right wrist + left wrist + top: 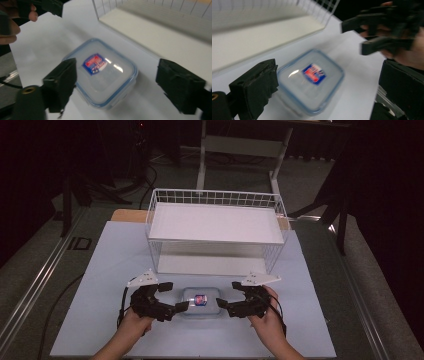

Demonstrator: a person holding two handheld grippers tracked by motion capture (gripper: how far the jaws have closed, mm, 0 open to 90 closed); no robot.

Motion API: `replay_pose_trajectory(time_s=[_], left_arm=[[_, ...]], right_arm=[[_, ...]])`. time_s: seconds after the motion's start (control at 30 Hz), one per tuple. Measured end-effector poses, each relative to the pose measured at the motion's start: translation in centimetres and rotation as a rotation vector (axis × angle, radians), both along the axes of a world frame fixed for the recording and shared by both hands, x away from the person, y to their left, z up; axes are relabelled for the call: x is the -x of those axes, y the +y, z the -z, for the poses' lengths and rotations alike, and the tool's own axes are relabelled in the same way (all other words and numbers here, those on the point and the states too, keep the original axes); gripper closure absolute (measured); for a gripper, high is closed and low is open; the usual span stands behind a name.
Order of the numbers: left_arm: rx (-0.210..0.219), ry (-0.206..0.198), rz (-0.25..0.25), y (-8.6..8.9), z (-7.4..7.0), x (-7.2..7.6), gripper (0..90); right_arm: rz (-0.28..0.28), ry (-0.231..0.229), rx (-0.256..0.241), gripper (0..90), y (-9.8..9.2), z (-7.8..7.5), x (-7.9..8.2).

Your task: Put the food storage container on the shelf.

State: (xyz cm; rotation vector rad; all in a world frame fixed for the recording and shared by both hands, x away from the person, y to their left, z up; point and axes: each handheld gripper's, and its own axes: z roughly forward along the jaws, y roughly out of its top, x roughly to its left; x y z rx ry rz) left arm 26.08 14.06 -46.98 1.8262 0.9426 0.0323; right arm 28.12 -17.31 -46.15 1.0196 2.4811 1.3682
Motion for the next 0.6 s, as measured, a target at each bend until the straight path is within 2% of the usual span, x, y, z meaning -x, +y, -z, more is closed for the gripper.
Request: replay_pose_trajectory(time_s=[0.07,0.1,0.17,0.23,0.3,0.37,0.4,0.47,0.5,0.6], left_arm=[[-0.032,0.061,-0.020,-0.3,0.7,-0.6,3.0],[-0.032,0.084,-0.020,-0.4,1.0,-0.8,3.0],[-0.060,0.106,-0.031,-0.7,1.6,-1.1,3.0],[-0.043,0.133,-0.029,-0.8,2.2,-1.3,3.1],[-0.047,0.156,-0.047,-0.9,2.6,-1.6,3.1],[-0.035,0.189,-0.068,-0.8,2.9,-1.9,3.2],[-0.005,0.206,-0.072,-0.7,3.1,-2.0,3.2],[0.011,0.249,-0.097,-0.6,3.6,-2.3,4.8],[0.029,0.271,-0.092,-0.5,4.0,-2.4,5.4],[0.075,0.354,-0.121,-0.2,4.9,-2.6,5.6]], right_arm=[[0.042,0.050,-0.007,13.7,-0.2,0.4,-0.5],[0.054,0.086,-0.014,14.4,-0.3,0.7,-0.7],[0.049,0.167,-0.029,17.0,-0.3,1.4,-1.2],[0.077,0.198,-0.039,15.7,-0.3,2.2,-1.5],[0.077,0.242,-0.069,12.4,-0.3,2.9,-1.7],[0.086,0.294,-0.095,13.4,-0.4,3.3,-2.1],[0.095,0.317,-0.108,13.8,-0.5,3.4,-2.3],[0.103,0.351,-0.106,14.0,-0.4,3.7,-2.5],[0.111,0.367,-0.100,14.8,-0.3,3.9,-2.6],[0.125,0.461,-0.137,17.2,-0.1,4.5,-3.0]])
